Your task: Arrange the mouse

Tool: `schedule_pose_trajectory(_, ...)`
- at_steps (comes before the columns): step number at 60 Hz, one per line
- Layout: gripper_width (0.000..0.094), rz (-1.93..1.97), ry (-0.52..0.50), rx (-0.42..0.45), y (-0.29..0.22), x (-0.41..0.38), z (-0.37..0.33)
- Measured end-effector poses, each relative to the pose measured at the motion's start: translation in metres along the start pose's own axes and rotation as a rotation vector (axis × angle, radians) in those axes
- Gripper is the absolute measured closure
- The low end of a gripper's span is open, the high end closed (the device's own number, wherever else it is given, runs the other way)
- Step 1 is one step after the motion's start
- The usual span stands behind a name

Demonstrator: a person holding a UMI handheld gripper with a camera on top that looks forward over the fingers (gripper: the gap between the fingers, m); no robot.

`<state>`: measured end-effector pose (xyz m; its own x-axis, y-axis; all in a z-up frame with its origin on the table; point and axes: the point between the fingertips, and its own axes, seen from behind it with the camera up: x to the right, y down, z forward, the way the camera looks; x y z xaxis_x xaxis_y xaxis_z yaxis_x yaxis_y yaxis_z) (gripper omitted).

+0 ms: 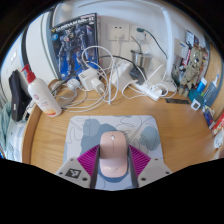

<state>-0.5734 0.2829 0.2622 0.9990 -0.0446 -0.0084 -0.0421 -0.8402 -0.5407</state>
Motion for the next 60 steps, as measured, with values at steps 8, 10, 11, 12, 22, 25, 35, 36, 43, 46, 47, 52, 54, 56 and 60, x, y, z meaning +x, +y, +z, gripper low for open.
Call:
schedule_pose_trajectory(8,0.0174,0.004,0.045,0.038,-0.02,0.011,-0.016)
schedule_pose_trajectory(10,0.0156,0.005,0.052,0.053,-0.029,0.014,-0.029)
schedule_pose_trajectory(11,0.0154,0.007,0.053,0.061,-0.034,0.015,-0.036)
schedule_pose_trajectory(12,0.0151,0.01,0.052,0.069,-0.038,0.016,-0.044)
schedule_pose_trajectory(22,0.013,0.048,0.03,0.151,-0.075,0.029,-0.118)
schedule_pose_trajectory(25,0.013,0.067,0.032,0.174,-0.082,0.04,-0.143)
schedule_pose_trajectory(35,0.0133,0.084,0.052,0.209,-0.083,0.076,-0.199)
schedule_pose_trajectory(36,0.0132,0.087,0.053,0.212,-0.083,0.079,-0.203)
schedule_pose_trajectory(43,0.0133,0.087,0.055,0.236,-0.072,0.106,-0.233)
schedule_pose_trajectory(46,0.0132,0.088,0.058,0.24,-0.063,0.119,-0.243)
schedule_pose_trajectory(47,0.0133,0.088,0.06,0.242,-0.061,0.123,-0.246)
schedule_pose_trajectory(52,0.0142,0.075,0.07,0.238,-0.042,0.145,-0.26)
schedule_pose_trajectory(54,0.0147,0.067,0.071,0.234,-0.034,0.152,-0.265)
schedule_pose_trajectory(56,0.0149,0.062,0.065,0.233,-0.026,0.157,-0.272)
schedule_pose_trajectory(60,0.0142,0.059,0.048,0.235,-0.012,0.166,-0.285)
